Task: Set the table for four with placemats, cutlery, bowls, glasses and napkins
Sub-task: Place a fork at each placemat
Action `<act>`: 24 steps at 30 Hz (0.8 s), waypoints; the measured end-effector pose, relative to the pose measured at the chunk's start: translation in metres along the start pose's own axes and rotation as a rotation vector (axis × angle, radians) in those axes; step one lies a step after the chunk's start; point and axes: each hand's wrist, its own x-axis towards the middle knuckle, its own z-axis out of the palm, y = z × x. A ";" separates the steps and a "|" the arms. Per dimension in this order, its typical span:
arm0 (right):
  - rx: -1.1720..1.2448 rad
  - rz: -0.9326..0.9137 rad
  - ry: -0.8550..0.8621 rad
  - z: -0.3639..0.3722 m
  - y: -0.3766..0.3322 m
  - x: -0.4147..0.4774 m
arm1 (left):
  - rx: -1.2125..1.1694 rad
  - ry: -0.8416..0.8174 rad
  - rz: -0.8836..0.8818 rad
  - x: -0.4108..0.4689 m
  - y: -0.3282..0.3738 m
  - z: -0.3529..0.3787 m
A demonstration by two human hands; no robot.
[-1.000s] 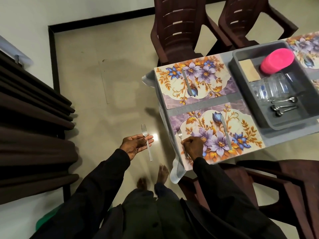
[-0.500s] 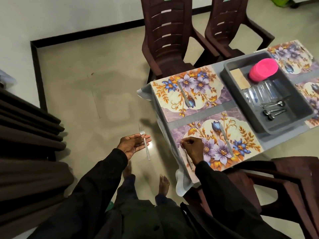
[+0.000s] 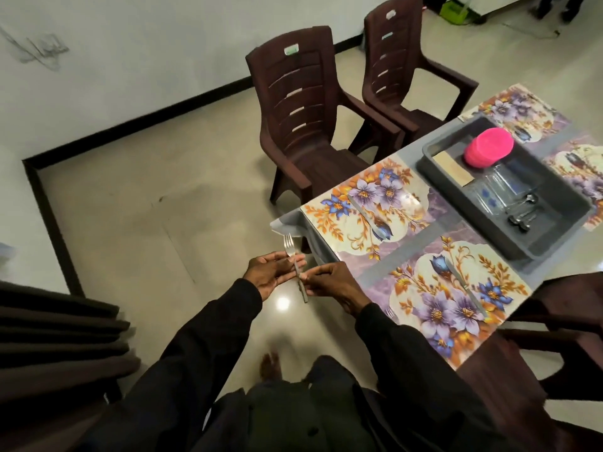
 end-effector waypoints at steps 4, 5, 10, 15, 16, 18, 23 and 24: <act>-0.048 -0.026 0.068 0.009 -0.024 0.027 | 0.042 -0.005 -0.005 0.022 0.035 0.000; -0.046 -0.035 0.085 0.007 -0.028 0.035 | 0.045 -0.001 0.000 0.030 0.043 0.002; -0.052 -0.039 0.132 -0.009 -0.047 0.080 | 0.080 0.010 0.020 0.084 0.086 0.010; -0.049 -0.020 0.167 -0.031 -0.072 0.129 | 0.152 -0.017 -0.014 0.145 0.120 0.031; -0.037 -0.012 0.178 -0.036 -0.078 0.140 | 0.174 -0.022 -0.029 0.157 0.127 0.039; -0.016 -0.009 0.198 -0.044 -0.089 0.156 | 0.218 -0.041 -0.053 0.177 0.140 0.052; 0.029 -0.025 0.267 -0.075 -0.121 0.190 | 0.354 -0.121 -0.097 0.227 0.172 0.099; 0.049 -0.033 0.288 -0.083 -0.125 0.194 | 0.361 -0.132 -0.107 0.237 0.177 0.108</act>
